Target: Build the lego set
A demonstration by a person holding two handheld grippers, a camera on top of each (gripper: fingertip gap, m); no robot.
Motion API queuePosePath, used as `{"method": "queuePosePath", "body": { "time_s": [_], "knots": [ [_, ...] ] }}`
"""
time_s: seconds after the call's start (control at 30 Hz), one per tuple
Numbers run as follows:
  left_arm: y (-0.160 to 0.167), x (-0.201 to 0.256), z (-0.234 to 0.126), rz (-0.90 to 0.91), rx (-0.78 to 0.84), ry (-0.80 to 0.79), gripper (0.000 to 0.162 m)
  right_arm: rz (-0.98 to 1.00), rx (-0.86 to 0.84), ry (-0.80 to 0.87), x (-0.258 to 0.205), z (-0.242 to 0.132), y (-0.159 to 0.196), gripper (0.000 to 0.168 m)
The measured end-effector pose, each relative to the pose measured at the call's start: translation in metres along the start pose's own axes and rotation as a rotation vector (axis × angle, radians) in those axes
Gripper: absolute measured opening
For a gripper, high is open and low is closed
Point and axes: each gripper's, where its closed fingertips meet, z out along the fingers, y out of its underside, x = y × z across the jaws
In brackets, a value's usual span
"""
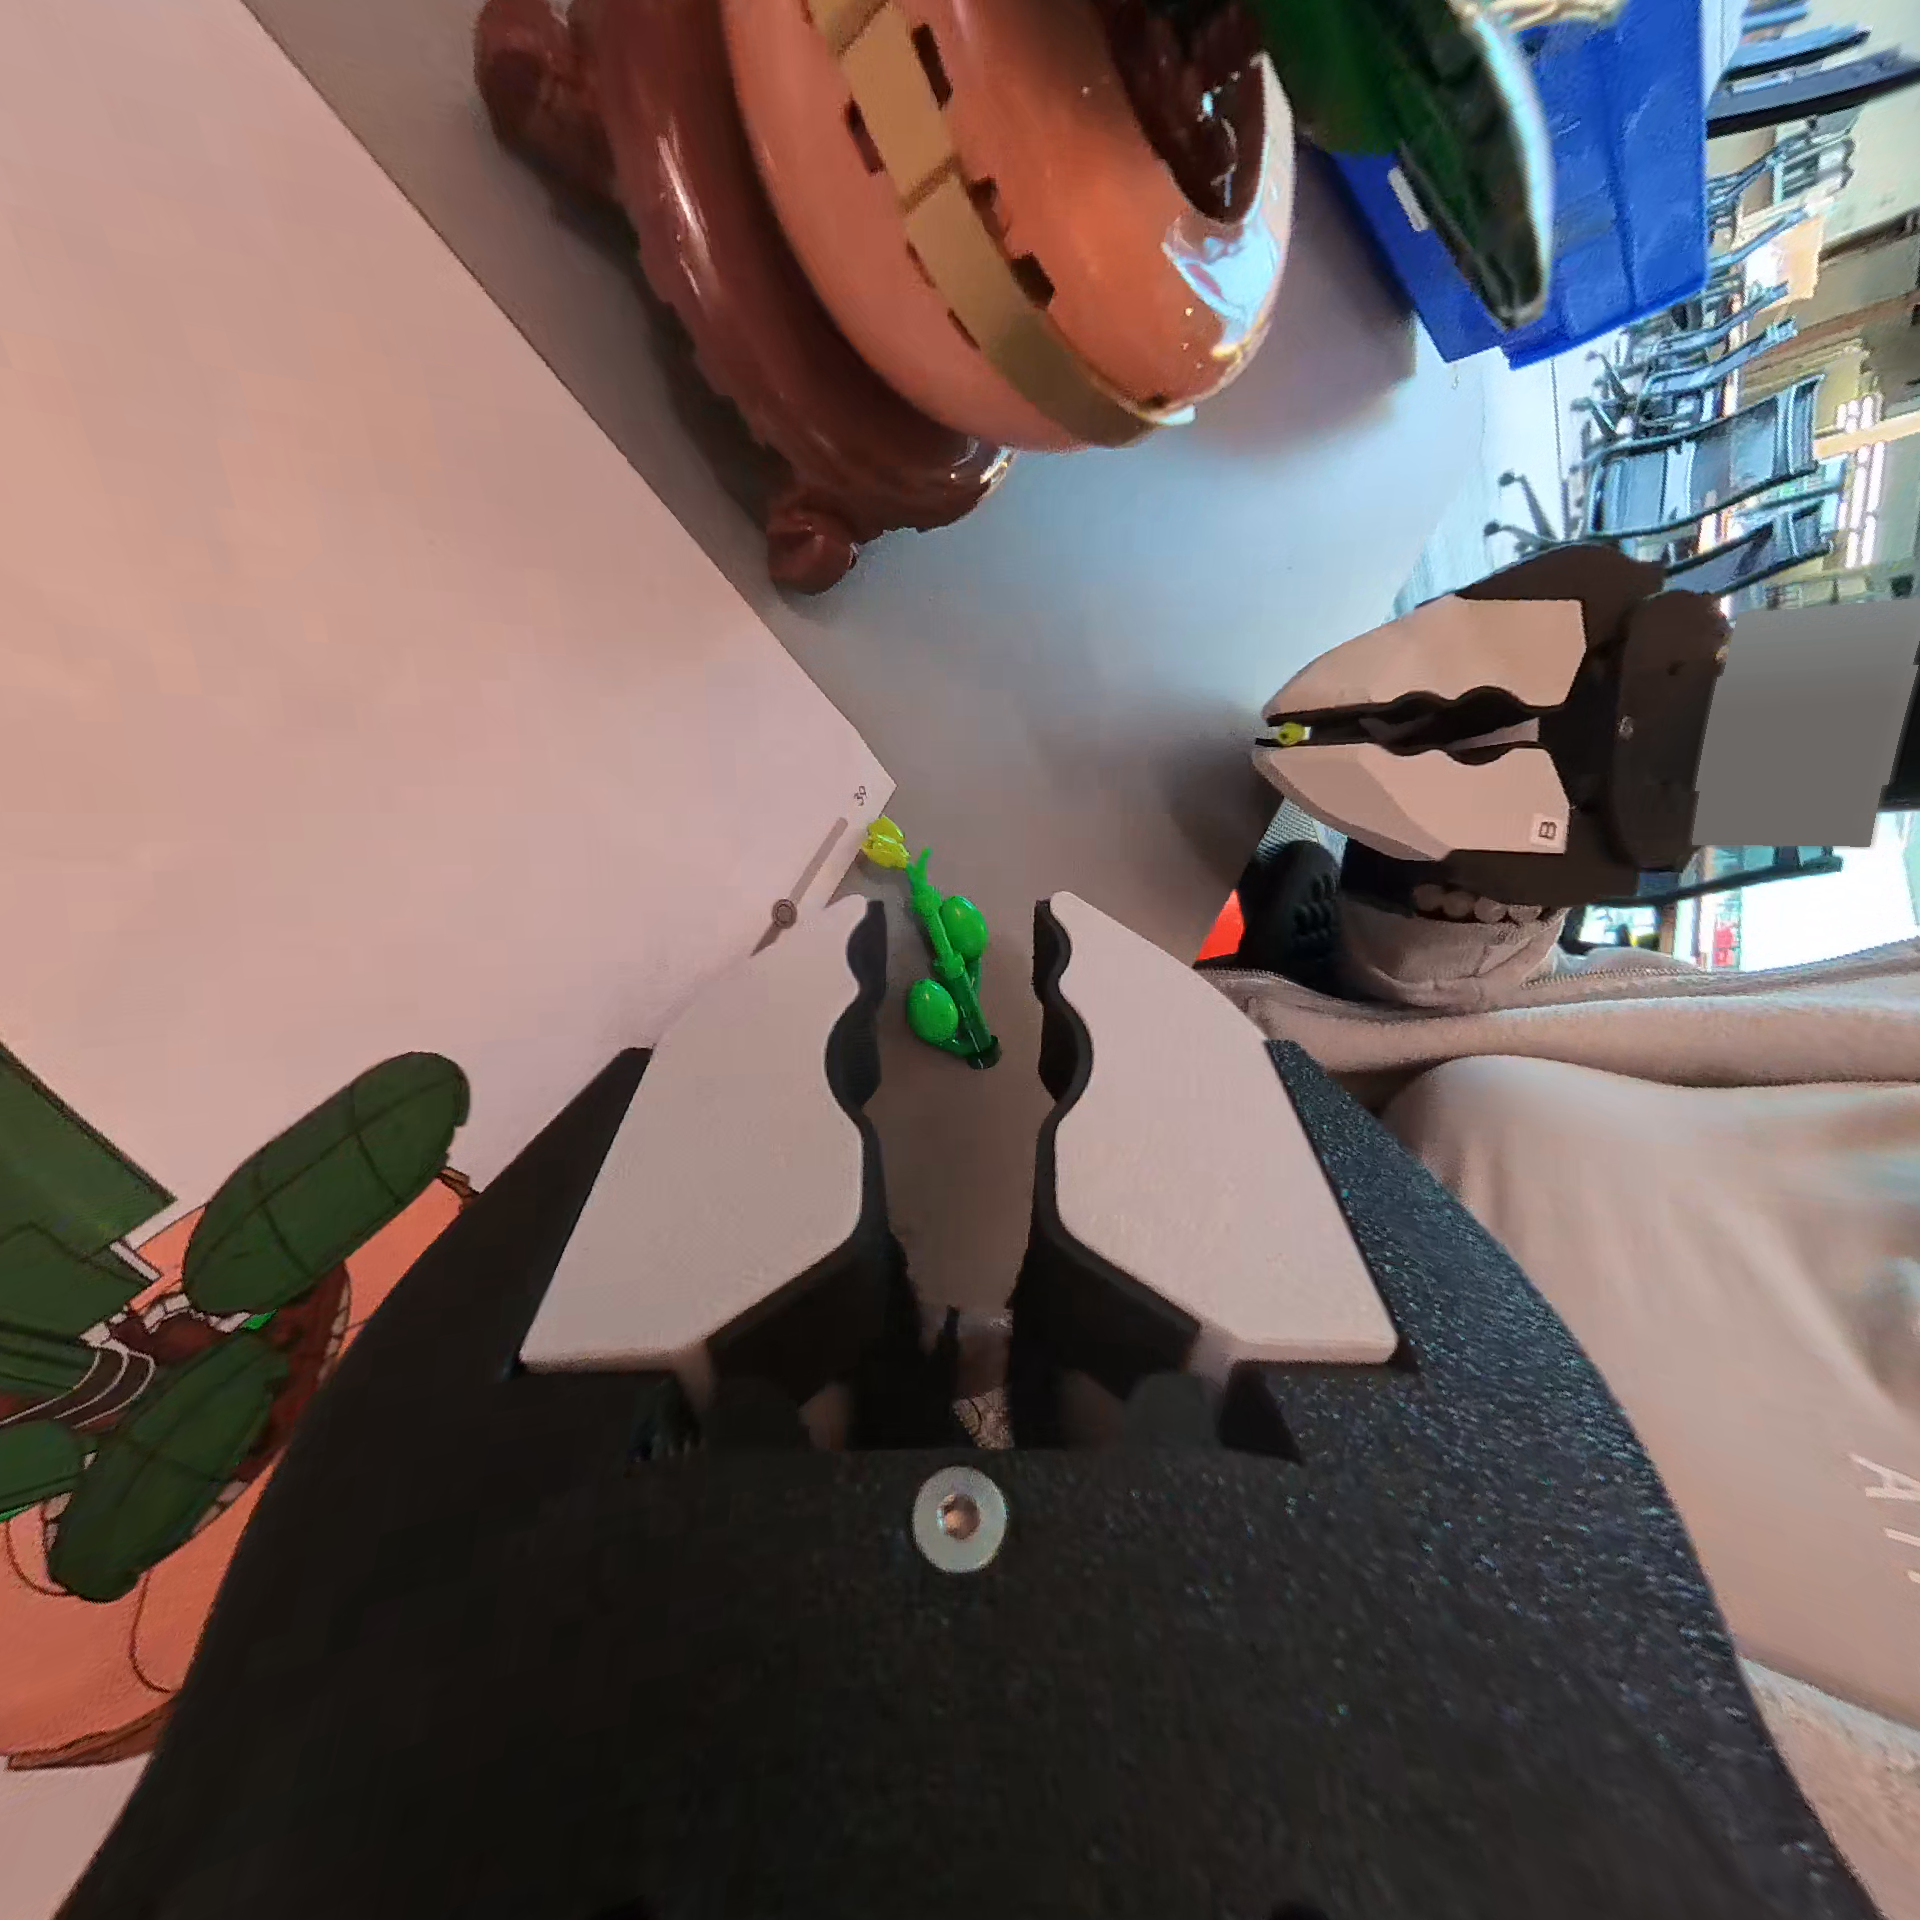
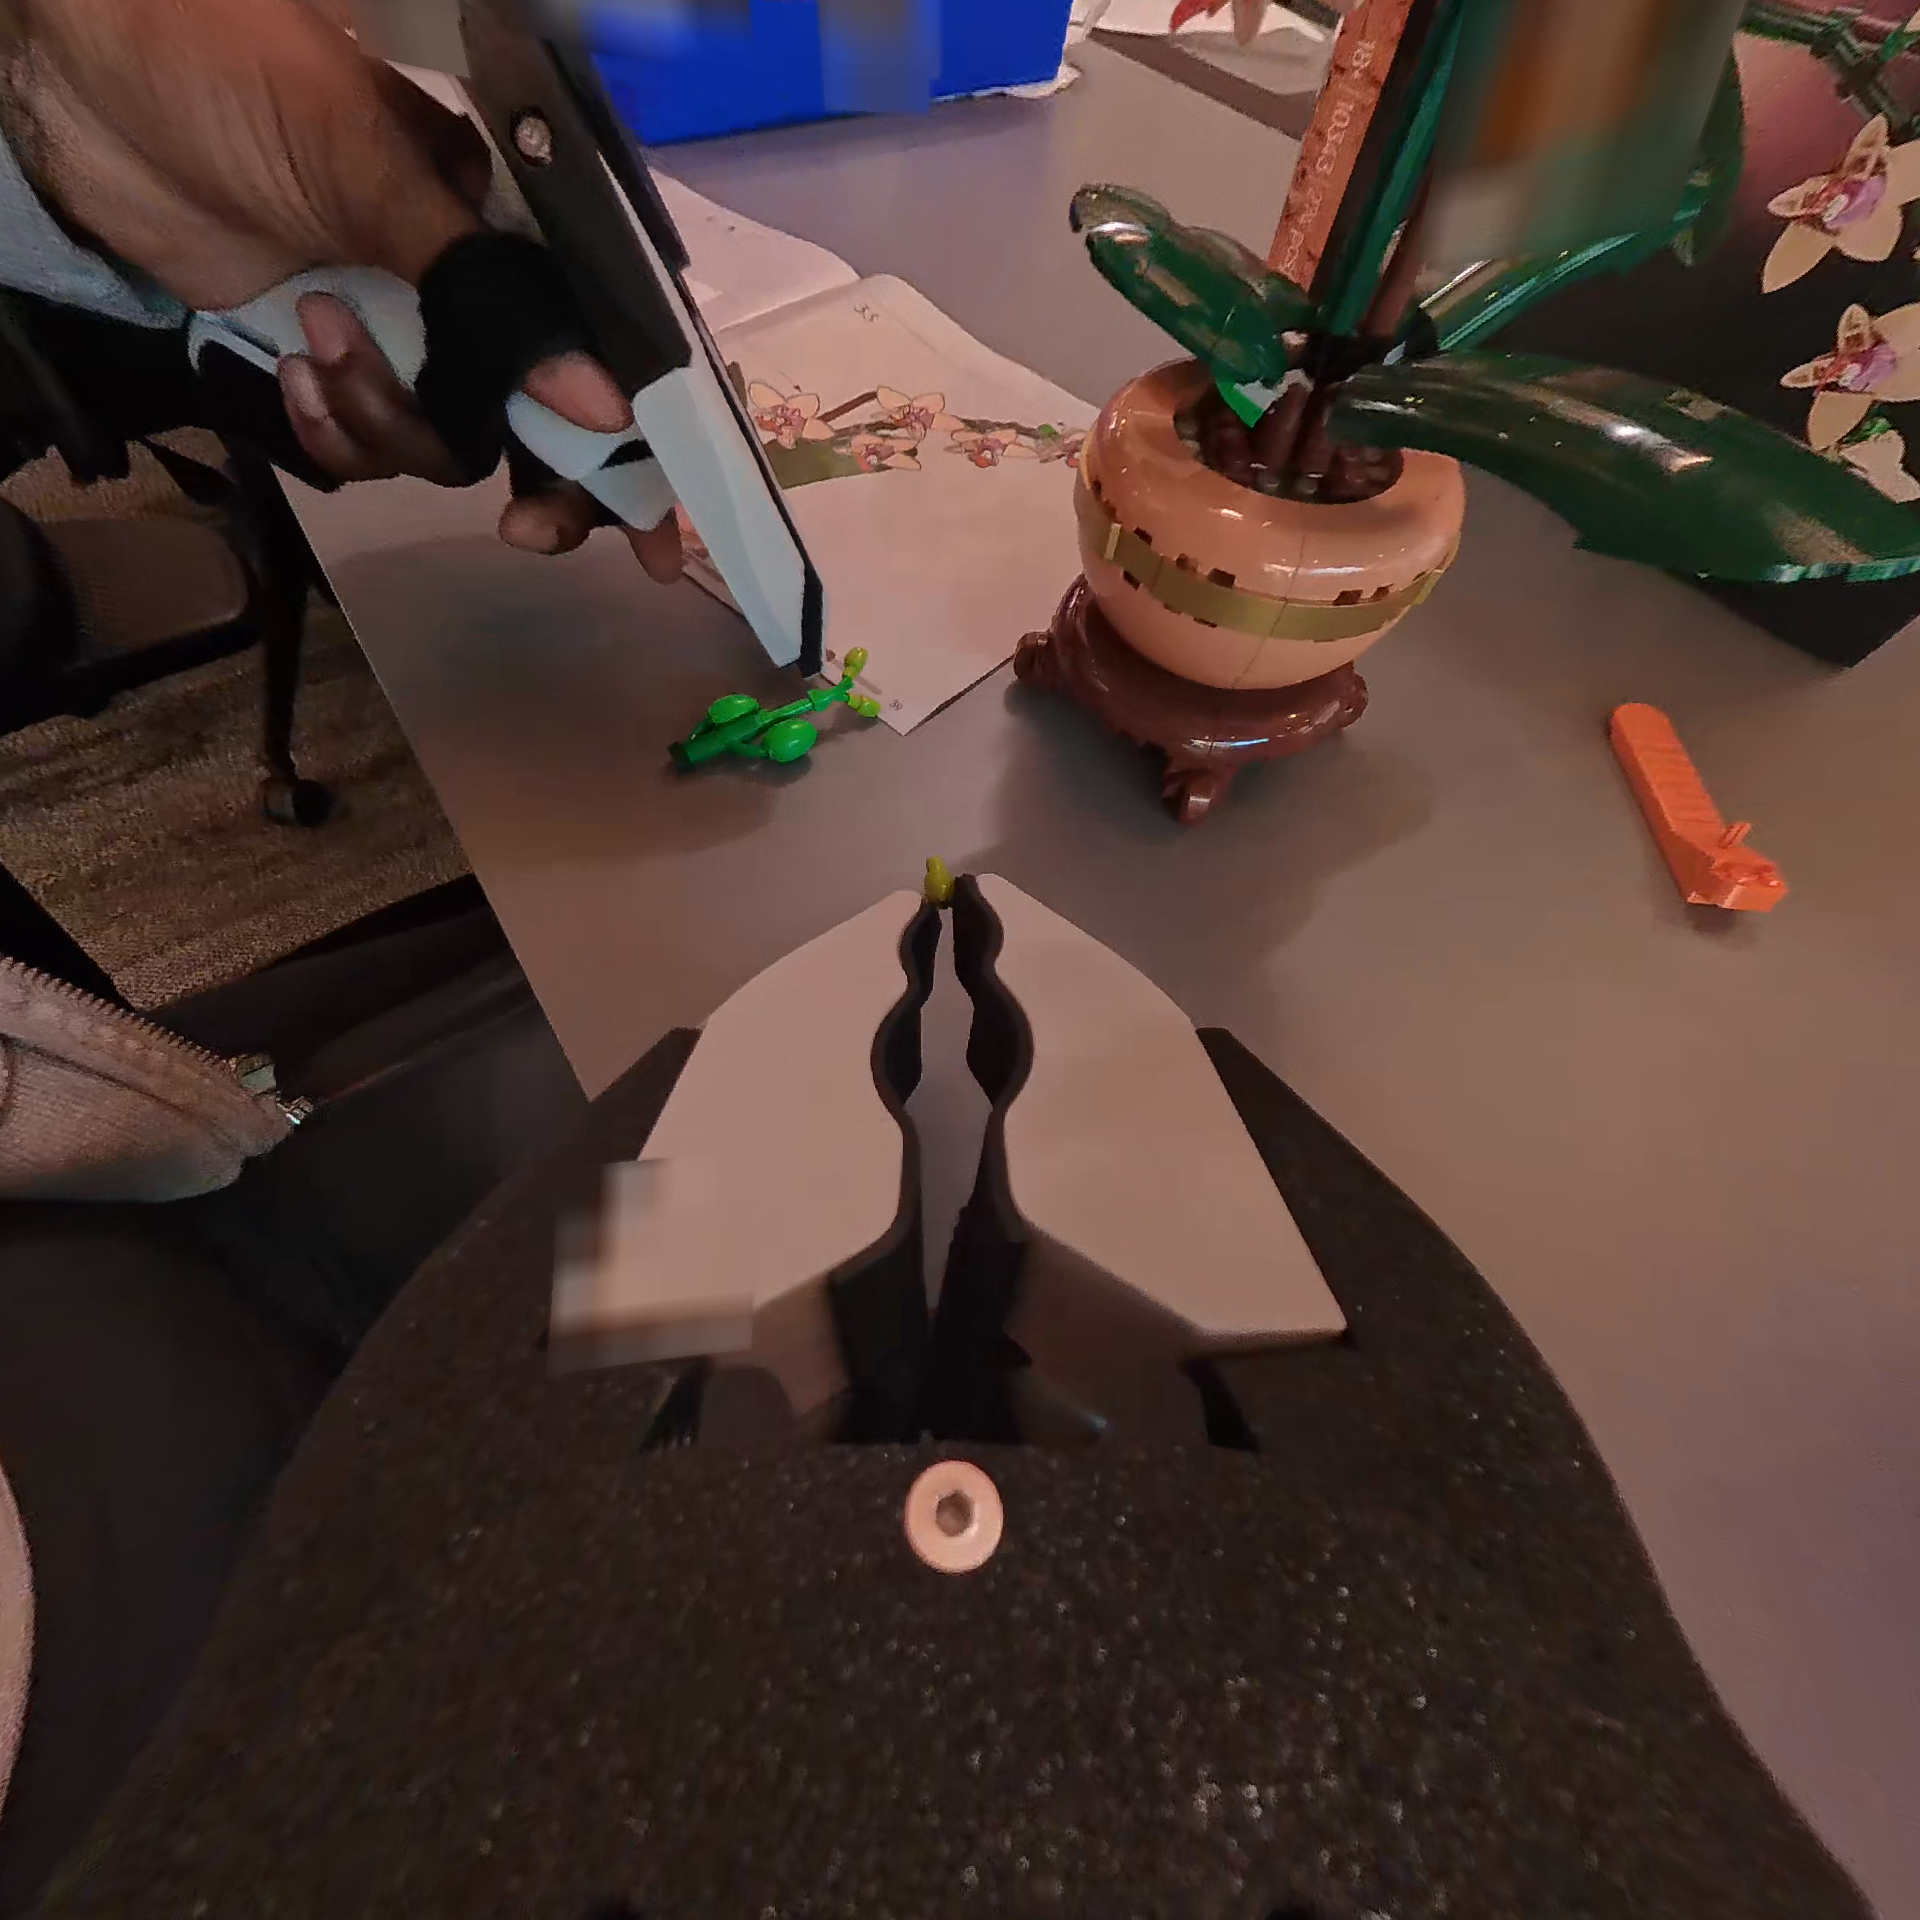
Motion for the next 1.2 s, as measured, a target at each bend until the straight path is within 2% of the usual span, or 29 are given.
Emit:
{"method": "queuePosePath", "body": {
  "time_s": [0.17, 0.4, 0.53, 0.73, 0.83, 0.93, 1.2],
  "knots": [
    [0.006, 0.006, 0.007, -0.114, -0.066, 0.09, 0.026, 0.003, 0.012, -0.001, 0.003, -0.002, 0.001, 0.003],
    [0.002, 0.008, 0.012, -0.284, 0.0, 0.266, 0.013, 0.028, 0.019, -0.002, 0.007, -0.005, 0.003, 0.004],
    [0.001, 0.009, 0.014, -0.25, -0.016, 0.237, 0.015, 0.052, -0.011, -0.043, 0.003, -0.001, 0.005, 0.003],
    [0.003, 0.007, 0.007, -0.14, -0.152, 0.18, 0.03, 0.326, -0.064, -0.291, -0.021, 0.016, -0.002, 0.003],
    [0.006, 0.01, 0.008, -0.067, -0.213, 0.147, 0.033, 0.238, -0.113, -0.211, -0.008, 0.02, 0.002, 0.003],
    [0.005, 0.011, 0.015, -0.063, -0.232, 0.158, 0.028, 0.217, -0.125, -0.201, -0.007, 0.02, 0.003, 0.003],
    [0.003, 0.025, 0.026, -0.142, -0.236, 0.331, 0.027, 0.226, -0.222, -0.214, -0.021, 0.04, 0.015, 0.004]
  ]
}}
